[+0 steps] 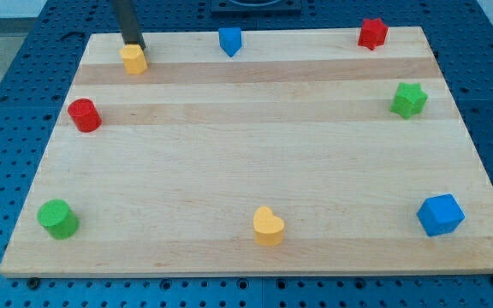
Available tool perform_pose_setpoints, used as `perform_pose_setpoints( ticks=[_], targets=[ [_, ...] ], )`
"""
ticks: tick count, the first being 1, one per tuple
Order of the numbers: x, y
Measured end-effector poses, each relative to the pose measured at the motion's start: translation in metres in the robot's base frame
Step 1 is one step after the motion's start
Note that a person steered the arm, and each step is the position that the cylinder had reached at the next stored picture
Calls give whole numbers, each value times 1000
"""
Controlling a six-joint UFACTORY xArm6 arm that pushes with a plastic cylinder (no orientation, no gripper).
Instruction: Push the yellow hexagon slightly down
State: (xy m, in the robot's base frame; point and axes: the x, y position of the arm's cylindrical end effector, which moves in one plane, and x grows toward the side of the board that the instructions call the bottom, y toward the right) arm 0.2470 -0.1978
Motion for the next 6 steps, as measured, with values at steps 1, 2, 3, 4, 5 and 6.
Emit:
perform_pose_setpoints(
  ticks=[1,2,3,4,5,6],
  targets=[
    [45,14],
    [50,32],
    [9,31],
    [6,9],
    [29,-8],
    [53,-10]
  ],
)
